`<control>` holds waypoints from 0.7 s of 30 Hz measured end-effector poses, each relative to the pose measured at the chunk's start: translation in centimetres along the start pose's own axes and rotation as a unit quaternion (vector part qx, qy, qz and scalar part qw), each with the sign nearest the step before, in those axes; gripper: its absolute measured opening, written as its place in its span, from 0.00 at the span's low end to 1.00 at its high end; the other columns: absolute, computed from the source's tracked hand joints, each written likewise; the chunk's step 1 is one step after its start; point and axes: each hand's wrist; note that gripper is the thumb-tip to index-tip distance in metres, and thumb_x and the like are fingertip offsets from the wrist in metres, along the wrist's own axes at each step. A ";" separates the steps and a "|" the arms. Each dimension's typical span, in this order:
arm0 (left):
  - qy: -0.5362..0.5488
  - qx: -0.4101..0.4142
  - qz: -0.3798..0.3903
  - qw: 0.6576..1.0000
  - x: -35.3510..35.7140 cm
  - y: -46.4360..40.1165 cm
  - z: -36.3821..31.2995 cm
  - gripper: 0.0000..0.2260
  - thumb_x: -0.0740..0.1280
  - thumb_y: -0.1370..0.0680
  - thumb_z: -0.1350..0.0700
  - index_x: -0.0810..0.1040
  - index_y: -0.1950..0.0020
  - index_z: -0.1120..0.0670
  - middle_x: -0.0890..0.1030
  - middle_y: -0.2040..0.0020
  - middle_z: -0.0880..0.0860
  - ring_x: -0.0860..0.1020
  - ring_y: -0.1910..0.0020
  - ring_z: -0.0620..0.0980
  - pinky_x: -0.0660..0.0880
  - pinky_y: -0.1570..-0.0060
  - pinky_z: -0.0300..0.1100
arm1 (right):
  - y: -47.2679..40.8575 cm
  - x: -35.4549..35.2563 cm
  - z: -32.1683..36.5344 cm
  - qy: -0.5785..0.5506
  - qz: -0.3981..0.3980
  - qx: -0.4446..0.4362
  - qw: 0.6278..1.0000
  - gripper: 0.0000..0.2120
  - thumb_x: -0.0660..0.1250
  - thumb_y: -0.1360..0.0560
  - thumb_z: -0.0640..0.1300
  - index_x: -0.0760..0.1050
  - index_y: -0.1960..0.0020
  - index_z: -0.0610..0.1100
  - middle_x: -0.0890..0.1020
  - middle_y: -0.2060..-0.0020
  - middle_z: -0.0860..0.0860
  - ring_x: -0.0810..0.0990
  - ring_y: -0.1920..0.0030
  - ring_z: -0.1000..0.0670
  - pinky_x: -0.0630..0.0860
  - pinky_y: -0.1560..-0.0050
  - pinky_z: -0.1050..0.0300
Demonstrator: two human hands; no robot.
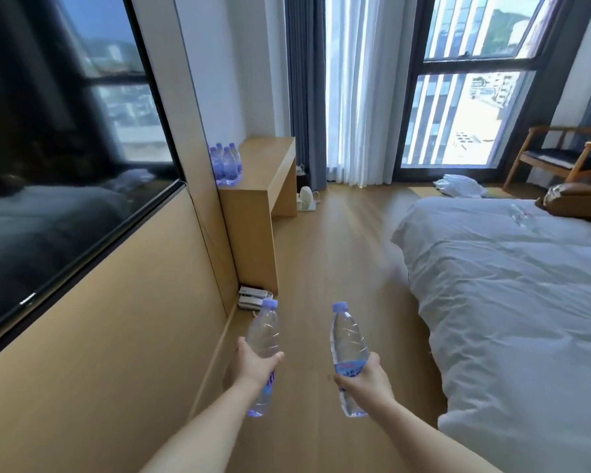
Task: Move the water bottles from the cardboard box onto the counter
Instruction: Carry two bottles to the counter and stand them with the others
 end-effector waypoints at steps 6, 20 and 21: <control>0.031 0.006 0.042 0.999 -0.3 -10.8 -7.0 0.28 0.76 0.30 0.50 0.64 0.39 0.56 0.76 0.43 0.53 0.72 0.51 0.52 0.67 0.51 0.42 | -10.7 1.2 7.6 -0.037 -0.020 0.000 0.999 0.23 0.74 0.35 0.45 0.64 0.48 0.46 0.78 0.53 0.49 0.80 0.58 0.52 0.73 0.67 0.59; 0.020 0.001 0.031 0.999 7.8 -35.5 -22.7 0.26 0.76 0.32 0.45 0.64 0.45 0.52 0.78 0.46 0.52 0.78 0.49 0.55 0.76 0.49 0.47 | -40.9 0.3 19.3 -0.006 0.007 -0.026 1.000 0.25 0.75 0.37 0.47 0.64 0.48 0.46 0.79 0.57 0.52 0.79 0.61 0.56 0.71 0.68 0.60; 0.029 0.000 0.026 0.999 7.9 -37.3 -24.2 0.26 0.75 0.32 0.45 0.63 0.45 0.52 0.78 0.47 0.52 0.79 0.50 0.55 0.77 0.50 0.49 | -43.2 -0.2 20.5 -0.001 0.011 -0.029 1.000 0.24 0.74 0.37 0.47 0.64 0.48 0.47 0.79 0.57 0.53 0.79 0.61 0.57 0.71 0.68 0.60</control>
Point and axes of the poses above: each hand's wrist, its own y-axis away from the middle knuckle, its own x-axis out of the palm, z = x × y
